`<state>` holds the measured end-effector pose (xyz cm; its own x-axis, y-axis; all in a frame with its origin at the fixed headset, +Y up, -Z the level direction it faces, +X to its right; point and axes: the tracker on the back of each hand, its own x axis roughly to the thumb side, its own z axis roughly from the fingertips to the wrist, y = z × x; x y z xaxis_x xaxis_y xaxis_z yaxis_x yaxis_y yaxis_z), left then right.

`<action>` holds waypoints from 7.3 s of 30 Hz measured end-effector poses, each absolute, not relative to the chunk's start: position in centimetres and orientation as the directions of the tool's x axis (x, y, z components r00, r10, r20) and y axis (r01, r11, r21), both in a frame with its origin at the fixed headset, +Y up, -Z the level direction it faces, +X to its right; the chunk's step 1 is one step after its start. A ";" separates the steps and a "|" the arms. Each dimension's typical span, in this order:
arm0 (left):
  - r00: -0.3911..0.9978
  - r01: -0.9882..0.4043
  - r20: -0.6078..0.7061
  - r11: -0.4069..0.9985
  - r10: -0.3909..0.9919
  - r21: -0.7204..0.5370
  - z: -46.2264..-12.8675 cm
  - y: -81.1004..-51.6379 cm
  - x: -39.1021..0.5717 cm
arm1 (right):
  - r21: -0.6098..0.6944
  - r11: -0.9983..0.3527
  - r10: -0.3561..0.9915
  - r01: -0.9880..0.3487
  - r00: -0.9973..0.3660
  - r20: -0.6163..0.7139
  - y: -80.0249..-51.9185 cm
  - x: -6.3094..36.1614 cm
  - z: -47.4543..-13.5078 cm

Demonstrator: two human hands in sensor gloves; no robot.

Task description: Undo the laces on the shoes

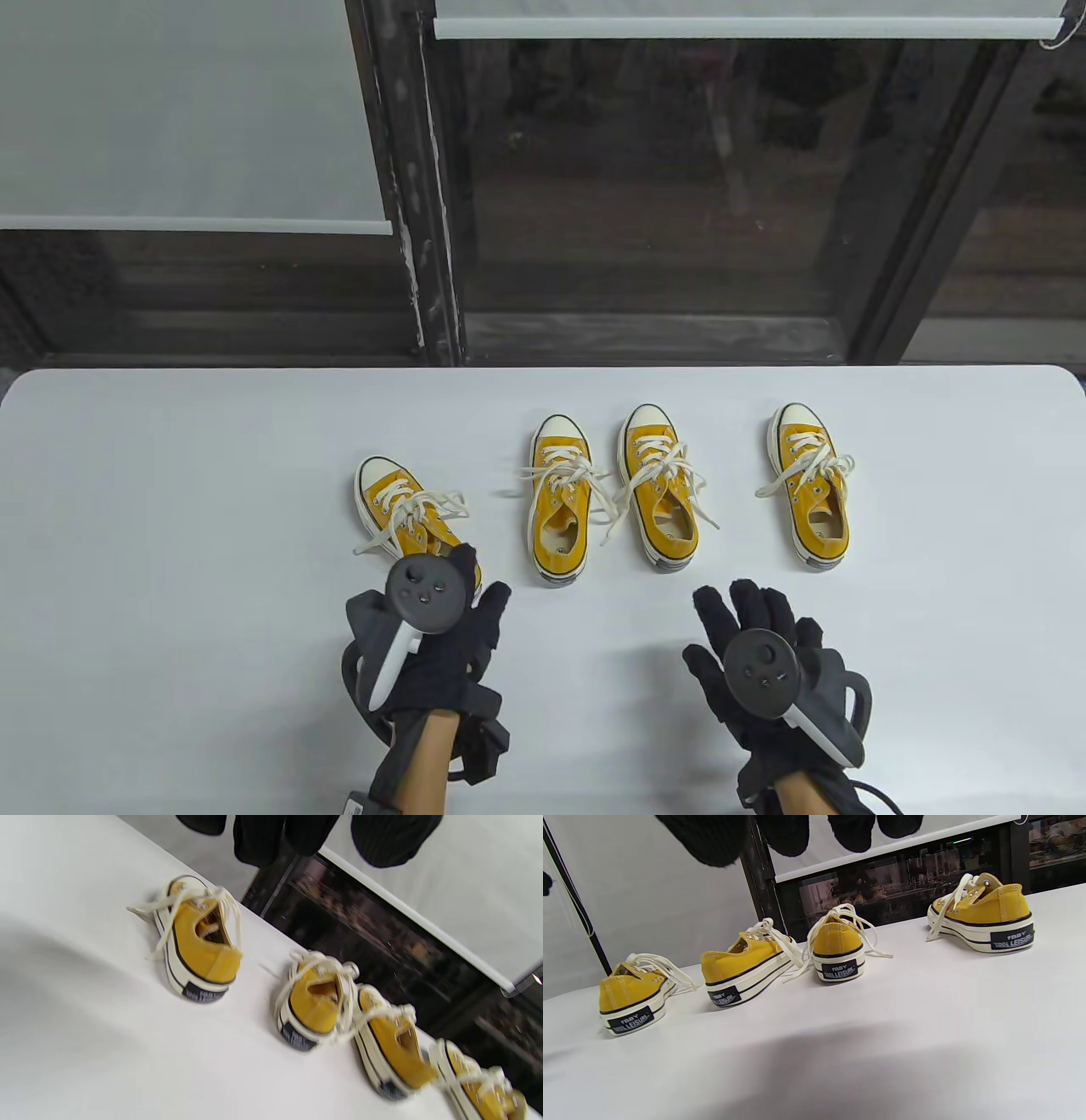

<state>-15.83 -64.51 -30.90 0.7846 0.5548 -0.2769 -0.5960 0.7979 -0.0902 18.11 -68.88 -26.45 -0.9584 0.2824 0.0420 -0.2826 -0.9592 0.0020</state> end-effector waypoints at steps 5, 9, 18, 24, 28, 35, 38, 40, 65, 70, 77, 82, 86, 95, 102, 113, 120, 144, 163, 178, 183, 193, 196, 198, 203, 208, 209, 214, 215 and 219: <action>0.758 -0.573 -0.472 0.805 0.451 -0.151 -34.2 -64.5 -18.1 | 0.012 -0.955 0.297 -0.297 -0.953 0.052 -68.8 18.0 -26.4; 0.700 -0.608 -0.613 0.756 0.367 -0.242 -36.9 -67.2 -19.1 | 0.036 -0.949 0.315 -0.314 -0.947 0.053 -68.8 18.0 -26.4; 0.667 -0.577 -0.720 0.746 0.193 -0.334 -40.9 -72.6 -19.9 | 0.071 -0.942 0.333 -0.329 -0.941 0.058 -68.9 17.8 -26.5; 0.661 -0.621 -0.721 0.690 0.207 -0.372 -42.1 -75.2 -20.5 | 0.076 -0.935 0.350 -0.346 -0.935 0.059 -68.8 17.9 -26.5; 0.679 -0.582 -0.702 0.742 0.217 -0.334 -42.0 -75.1 -20.8 | 0.069 -0.936 0.350 -0.346 -0.935 0.064 -68.7 17.9 -26.5; 0.732 -0.613 -0.559 0.735 0.389 -0.291 -40.4 -71.0 -19.7 | 0.067 -0.930 0.366 -0.362 -0.929 0.052 -68.7 18.1 -26.5; 0.771 -0.584 -0.471 0.772 0.429 -0.252 -39.1 -68.0 -17.7 | 0.045 -0.928 0.372 -0.370 -0.928 0.034 -68.6 18.3 -26.5; 0.814 -0.548 -0.381 0.796 0.438 -0.255 -37.8 -65.7 -15.7 | 0.040 -0.924 0.382 -0.381 -0.924 0.017 -68.5 18.6 -26.6; 0.958 -0.253 -0.029 0.787 0.287 -0.562 -28.3 -69.2 -1.7 | -0.035 -0.886 0.464 -0.463 -0.882 -0.081 -68.2 20.2 -26.7; 0.982 -0.169 -0.035 0.791 0.184 -0.588 -29.3 -71.3 -0.6 | -0.018 -0.890 0.455 -0.456 -0.887 -0.080 -68.4 20.1 -26.7; 0.986 -0.151 -0.060 0.693 0.154 -0.705 -30.2 -73.7 -0.8 | 0.003 -0.888 0.457 -0.459 -0.885 -0.085 -68.5 20.0 -26.8; 0.971 -0.206 -0.084 0.609 0.224 -0.766 -30.5 -73.1 -1.9 | 0.072 -0.898 0.421 -0.433 -0.896 -0.137 -69.3 20.0 -27.1; 0.948 -0.281 -0.092 0.666 0.305 -0.691 -31.0 -69.6 -3.2 | 0.106 -0.893 0.418 -0.438 -0.892 -0.169 -69.8 20.2 -27.3; 0.951 -0.306 -0.074 0.892 0.299 -0.332 -32.0 -65.2 -4.3 | 0.284 -0.831 0.437 -0.477 -0.878 -0.196 -69.8 18.6 -28.7; 0.862 -0.455 -0.039 0.738 0.505 -0.498 -32.4 -69.0 -3.5 | 0.417 -0.837 0.311 -0.353 -0.935 -0.169 -71.8 15.8 -31.5; 0.859 -0.407 -0.053 0.616 0.509 -0.674 -32.6 -73.5 -2.0 | 0.362 -0.834 0.390 -0.416 -0.909 -0.147 -69.4 16.2 -31.9; 0.836 -0.448 -0.091 0.577 0.541 -0.683 -32.7 -74.3 -2.3 | 0.436 -0.659 0.609 -0.613 -0.775 -0.169 -66.4 17.1 -32.8; 0.851 -0.435 -0.087 0.602 0.519 -0.669 -32.5 -74.3 -2.2 | 0.549 0.217 0.967 -0.807 0.254 -0.008 -52.7 19.5 -31.7; 0.667 -0.640 -0.206 0.408 0.716 -0.651 -33.4 -73.2 -4.8 | 0.040 -0.910 0.391 -0.412 -0.888 -0.241 -62.1 24.7 -30.1; 0.519 -0.740 -0.266 0.272 0.812 -0.615 -33.5 -72.5 -6.3 | 0.457 -0.819 0.382 -0.346 -0.924 -0.016 -68.7 14.4 -29.3; 0.483 -0.745 -0.259 0.237 0.836 -0.624 -33.4 -72.1 -6.0 | 0.397 -0.837 0.400 -0.377 -0.916 -0.027 -70.1 12.6 -30.1; 0.355 -0.829 -0.274 0.165 0.894 -0.534 -33.5 -70.6 -8.4 | 0.317 -0.753 0.577 -0.577 -0.810 -0.105 -71.7 14.4 -31.1; 0.306 -0.871 -0.247 0.166 0.919 -0.463 -33.3 -69.2 -10.4 | 0.321 -0.713 0.621 -0.623 -0.774 -0.122 -72.0 15.3 -31.2; 0.273 -0.903 -0.237 0.164 0.932 -0.397 -33.0 -68.5 -12.0 | 0.338 -0.677 0.650 -0.654 -0.746 -0.143 -72.4 15.7 -31.3; 0.228 -0.972 -0.244 0.206 0.943 -0.112 -31.9 -67.7 -17.1 | 0.375 -0.620 0.680 -0.689 -0.711 -0.181 -73.1 16.2 -31.7; 0.476 -0.829 -0.533 0.559 0.700 -0.005 -31.5 -69.6 -20.8 | 0.381 -0.604 0.689 -0.700 -0.699 -0.192 -73.1 16.2 -31.6; 0.543 -0.784 -0.551 0.618 0.633 -0.062 -31.6 -69.6 -20.8 | 0.381 -0.603 0.690 -0.701 -0.698 -0.192 -73.1 16.3 -31.6; 0.664 -0.732 -0.415 0.655 0.622 -0.190 -32.4 -68.7 -17.9 | 0.382 -0.598 0.695 -0.704 -0.694 -0.190 -73.2 16.3 -31.6; 0.692 -0.714 -0.361 0.665 0.625 -0.217 -32.5 -68.3 -16.7 | 0.383 -0.595 0.697 -0.707 -0.691 -0.191 -73.2 16.3 -31.6; 0.772 -0.633 -0.167 0.715 0.614 -0.297 -32.6 -67.4 -12.1 | 0.387 -0.567 0.719 -0.727 -0.667 -0.198 -73.2 16.4 -31.6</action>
